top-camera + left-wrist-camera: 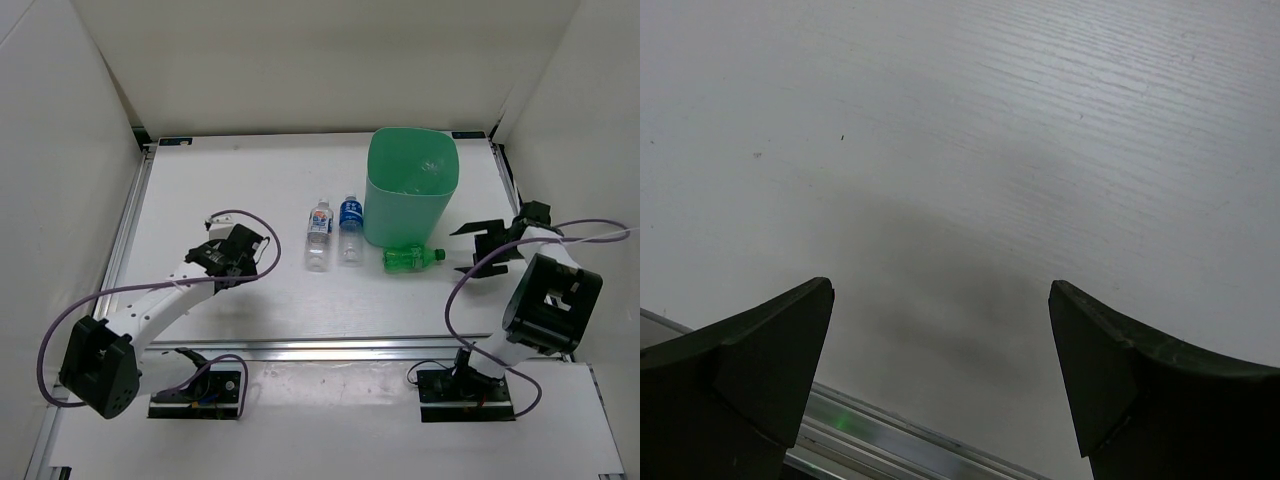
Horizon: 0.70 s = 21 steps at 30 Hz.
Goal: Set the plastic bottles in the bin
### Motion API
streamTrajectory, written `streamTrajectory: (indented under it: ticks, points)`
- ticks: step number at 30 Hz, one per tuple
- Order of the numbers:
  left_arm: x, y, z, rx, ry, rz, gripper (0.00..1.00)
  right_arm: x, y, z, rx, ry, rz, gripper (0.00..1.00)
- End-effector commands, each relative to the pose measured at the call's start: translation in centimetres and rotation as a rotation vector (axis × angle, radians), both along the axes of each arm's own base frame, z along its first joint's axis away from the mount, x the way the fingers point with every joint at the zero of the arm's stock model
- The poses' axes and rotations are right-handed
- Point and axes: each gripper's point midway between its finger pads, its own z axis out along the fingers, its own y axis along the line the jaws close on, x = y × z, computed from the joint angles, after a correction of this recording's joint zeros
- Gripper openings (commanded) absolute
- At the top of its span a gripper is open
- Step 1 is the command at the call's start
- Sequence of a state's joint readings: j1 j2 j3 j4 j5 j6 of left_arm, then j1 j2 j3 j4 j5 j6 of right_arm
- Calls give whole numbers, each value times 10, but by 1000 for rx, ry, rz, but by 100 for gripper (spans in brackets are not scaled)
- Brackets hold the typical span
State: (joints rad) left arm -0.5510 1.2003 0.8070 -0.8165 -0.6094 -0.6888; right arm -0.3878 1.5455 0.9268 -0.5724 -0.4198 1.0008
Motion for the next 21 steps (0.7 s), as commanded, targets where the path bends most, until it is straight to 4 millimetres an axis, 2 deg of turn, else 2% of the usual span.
streamTrajectory:
  ticks: [1, 5, 9, 12, 15, 21]
  points:
    - [7, 1, 10, -2, -27, 33, 100, 26, -3, 6, -16, -58, 48, 87]
    - [5, 5, 14, 21, -17, 50, 100, 38, 0, 0, -43, -41, 72, 80]
    - [1, 11, 11, 35, -2, 77, 100, 43, 15, -13, -44, 12, 116, 80]
    - [0, 13, 11, 49, 10, 87, 100, 50, 22, -14, -51, 23, 132, 78]
    - [1, 14, 12, 62, 13, 90, 100, 47, 27, -25, -72, 79, 151, 78]
    - [-6, 20, 8, 92, 48, 107, 100, 42, 27, -42, -80, 157, 149, 70]
